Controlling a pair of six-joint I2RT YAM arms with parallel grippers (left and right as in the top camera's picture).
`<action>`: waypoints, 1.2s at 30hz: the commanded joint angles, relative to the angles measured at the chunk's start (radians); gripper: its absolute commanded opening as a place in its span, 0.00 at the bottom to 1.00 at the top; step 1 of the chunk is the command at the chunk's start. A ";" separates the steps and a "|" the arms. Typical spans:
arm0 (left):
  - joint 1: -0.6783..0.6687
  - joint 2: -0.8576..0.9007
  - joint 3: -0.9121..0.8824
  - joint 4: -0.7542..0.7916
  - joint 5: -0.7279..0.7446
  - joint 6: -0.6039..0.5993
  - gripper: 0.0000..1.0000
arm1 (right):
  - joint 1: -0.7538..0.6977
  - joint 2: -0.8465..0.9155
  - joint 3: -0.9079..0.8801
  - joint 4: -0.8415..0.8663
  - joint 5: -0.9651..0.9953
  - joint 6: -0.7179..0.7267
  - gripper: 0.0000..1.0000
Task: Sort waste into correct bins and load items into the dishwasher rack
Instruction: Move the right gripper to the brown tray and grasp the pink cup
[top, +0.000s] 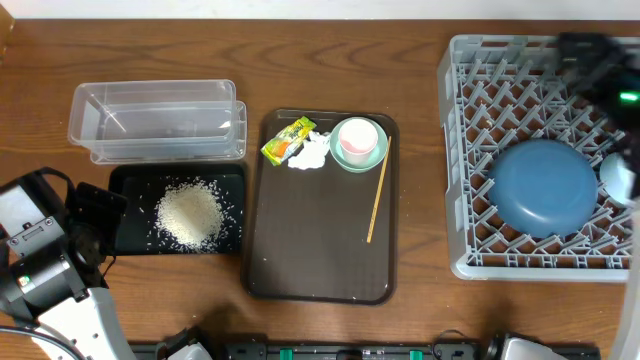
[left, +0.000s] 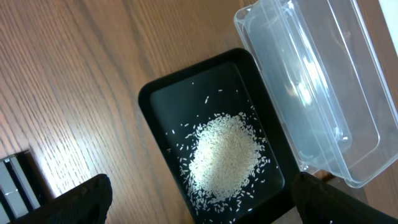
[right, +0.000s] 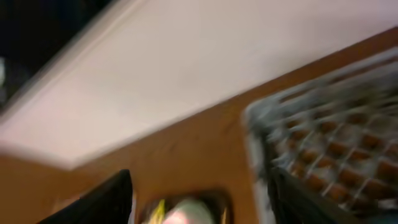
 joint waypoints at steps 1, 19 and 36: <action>0.005 0.000 0.021 -0.002 -0.005 -0.002 0.95 | 0.190 0.068 0.129 -0.089 0.174 -0.122 0.67; 0.005 0.000 0.021 -0.002 -0.005 -0.002 0.95 | 0.772 0.822 0.698 -0.582 0.681 -0.301 0.76; 0.005 0.000 0.021 -0.002 -0.005 -0.002 0.95 | 0.846 0.993 0.690 -0.632 0.650 -0.216 0.52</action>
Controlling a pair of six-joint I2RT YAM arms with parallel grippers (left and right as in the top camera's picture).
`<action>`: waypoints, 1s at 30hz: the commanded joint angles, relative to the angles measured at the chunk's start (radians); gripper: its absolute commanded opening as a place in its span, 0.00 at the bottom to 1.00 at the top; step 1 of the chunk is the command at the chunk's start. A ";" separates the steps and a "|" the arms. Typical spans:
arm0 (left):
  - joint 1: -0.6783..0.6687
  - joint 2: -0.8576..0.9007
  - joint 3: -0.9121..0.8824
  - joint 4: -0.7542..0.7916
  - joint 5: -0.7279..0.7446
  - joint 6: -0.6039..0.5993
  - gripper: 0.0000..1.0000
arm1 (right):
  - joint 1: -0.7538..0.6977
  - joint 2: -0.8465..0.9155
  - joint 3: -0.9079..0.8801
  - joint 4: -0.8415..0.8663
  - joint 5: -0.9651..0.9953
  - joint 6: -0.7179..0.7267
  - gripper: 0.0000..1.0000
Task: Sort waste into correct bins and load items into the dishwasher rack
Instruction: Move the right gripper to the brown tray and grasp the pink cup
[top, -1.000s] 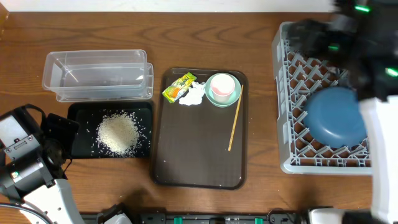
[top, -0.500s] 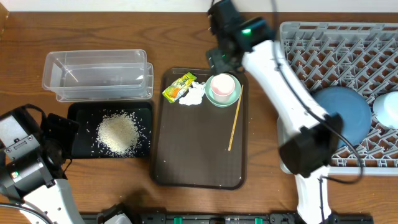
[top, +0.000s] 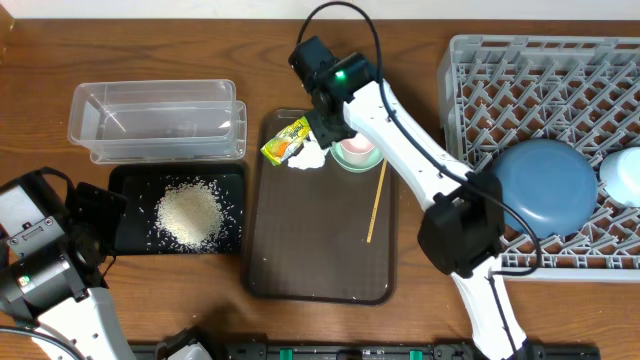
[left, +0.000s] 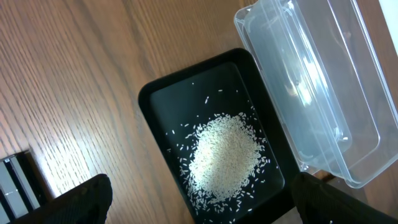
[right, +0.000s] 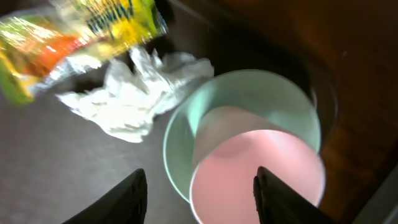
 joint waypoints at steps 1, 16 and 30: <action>0.005 0.000 0.021 -0.003 -0.005 -0.002 0.95 | -0.003 0.042 0.010 -0.014 0.008 0.033 0.49; 0.005 0.000 0.021 -0.003 -0.005 -0.002 0.95 | 0.000 0.043 -0.015 -0.036 -0.011 0.043 0.28; 0.005 0.000 0.021 -0.003 -0.005 -0.002 0.95 | 0.004 0.043 -0.027 -0.047 -0.035 0.044 0.05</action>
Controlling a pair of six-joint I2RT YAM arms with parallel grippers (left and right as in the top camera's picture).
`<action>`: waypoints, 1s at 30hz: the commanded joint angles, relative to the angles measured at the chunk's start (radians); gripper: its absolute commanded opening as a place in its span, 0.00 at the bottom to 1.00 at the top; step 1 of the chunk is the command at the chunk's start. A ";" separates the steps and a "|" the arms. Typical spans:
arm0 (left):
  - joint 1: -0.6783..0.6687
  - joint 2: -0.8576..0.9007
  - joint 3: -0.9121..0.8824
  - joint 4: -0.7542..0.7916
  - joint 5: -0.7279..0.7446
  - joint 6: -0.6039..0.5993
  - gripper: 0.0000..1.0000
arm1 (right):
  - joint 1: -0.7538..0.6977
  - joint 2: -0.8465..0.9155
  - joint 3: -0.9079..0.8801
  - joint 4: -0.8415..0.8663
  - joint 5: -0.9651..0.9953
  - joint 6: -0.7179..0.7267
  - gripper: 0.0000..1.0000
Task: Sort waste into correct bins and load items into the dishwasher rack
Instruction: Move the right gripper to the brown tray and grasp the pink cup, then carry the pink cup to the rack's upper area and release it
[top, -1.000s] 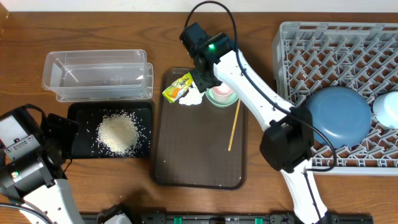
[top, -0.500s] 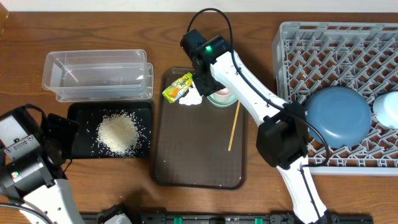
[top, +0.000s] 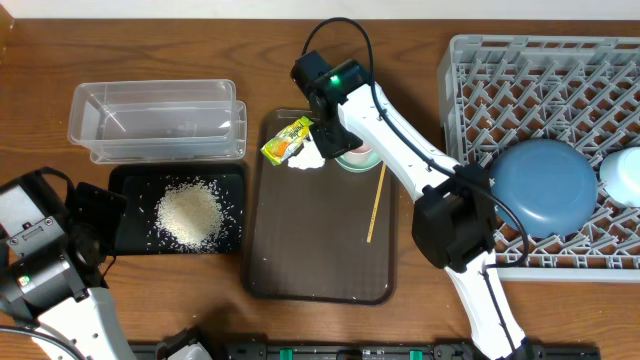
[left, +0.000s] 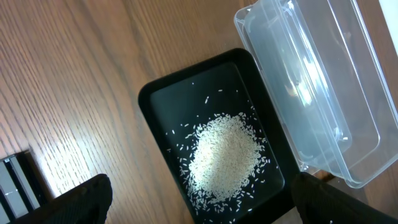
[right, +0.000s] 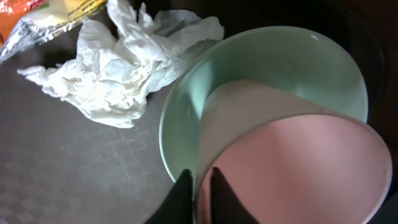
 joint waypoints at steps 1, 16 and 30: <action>0.005 0.000 0.021 -0.003 -0.005 -0.002 0.95 | 0.006 0.000 -0.003 -0.004 -0.003 0.008 0.02; 0.005 0.000 0.021 -0.003 -0.005 -0.002 0.95 | -0.131 -0.002 0.555 -0.332 -0.130 -0.103 0.01; 0.005 0.000 0.021 -0.003 -0.005 -0.002 0.95 | -0.789 -0.006 0.670 -0.367 -0.946 -0.383 0.01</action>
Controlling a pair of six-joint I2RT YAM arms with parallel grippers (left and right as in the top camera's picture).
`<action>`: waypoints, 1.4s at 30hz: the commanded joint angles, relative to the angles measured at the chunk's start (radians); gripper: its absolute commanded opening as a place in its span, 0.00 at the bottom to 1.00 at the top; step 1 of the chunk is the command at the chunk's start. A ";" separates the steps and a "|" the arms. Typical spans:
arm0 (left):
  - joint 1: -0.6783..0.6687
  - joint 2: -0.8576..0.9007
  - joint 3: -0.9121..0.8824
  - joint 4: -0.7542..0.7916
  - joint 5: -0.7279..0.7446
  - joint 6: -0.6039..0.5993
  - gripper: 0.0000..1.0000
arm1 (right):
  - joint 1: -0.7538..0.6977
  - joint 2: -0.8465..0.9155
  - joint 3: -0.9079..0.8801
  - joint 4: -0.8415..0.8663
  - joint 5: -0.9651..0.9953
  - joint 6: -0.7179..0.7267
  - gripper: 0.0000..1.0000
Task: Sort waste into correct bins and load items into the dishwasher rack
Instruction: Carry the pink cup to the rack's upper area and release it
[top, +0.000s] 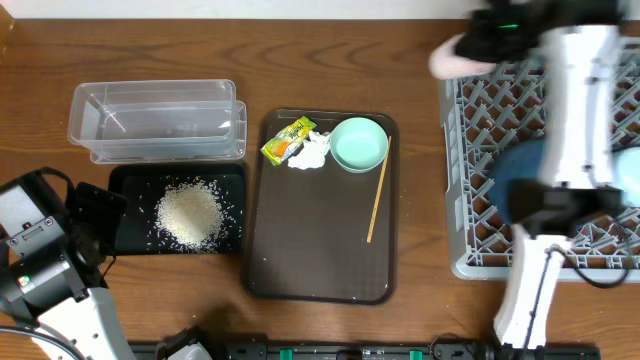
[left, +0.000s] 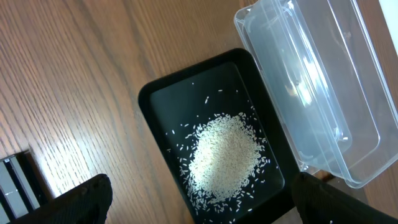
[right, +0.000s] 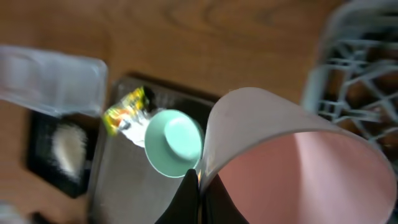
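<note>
My right gripper (right: 200, 186) is shut on the rim of a pink cup (right: 298, 168), held high in the air. In the overhead view the cup (top: 452, 58) is a blur beside the far left corner of the grey dishwasher rack (top: 480, 110). The mint bowl (top: 359, 144) stands empty on the brown tray (top: 320, 260), next to a yellow-green wrapper (top: 288, 138) and a crumpled white tissue (top: 312, 152). A wooden chopstick (top: 378, 201) lies on the tray's right side. My left gripper (left: 199, 199) hangs open over the black tray of rice (left: 224, 155).
A clear plastic container (top: 158, 120) sits behind the black rice tray (top: 177, 208). A blue bowl (top: 530, 170) lies upside down in the rack, partly covered by my right arm. The left arm's base fills the table's near left corner.
The pink cup was inside the mint bowl on the tray with my right gripper at its rim. Now it is out of the bowl and high up beside the rack. The left arm is unchanged.
My right arm was first a blur over the rack's far right. Then its gripper was open above the pink cup in the mint bowl. Then its jaws were at the cup's rim. Now the cup is held near the rack and the bowl is empty.
</note>
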 joint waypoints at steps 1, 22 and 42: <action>0.005 0.000 0.021 -0.003 -0.005 -0.002 0.95 | -0.148 -0.008 -0.031 -0.008 -0.351 -0.154 0.01; 0.005 0.000 0.021 -0.003 -0.005 -0.002 0.95 | -0.451 -0.008 -0.750 0.502 -0.892 -0.240 0.01; 0.005 0.000 0.021 -0.003 -0.005 -0.002 0.95 | -0.432 -0.008 -0.900 0.625 -0.773 -0.124 0.01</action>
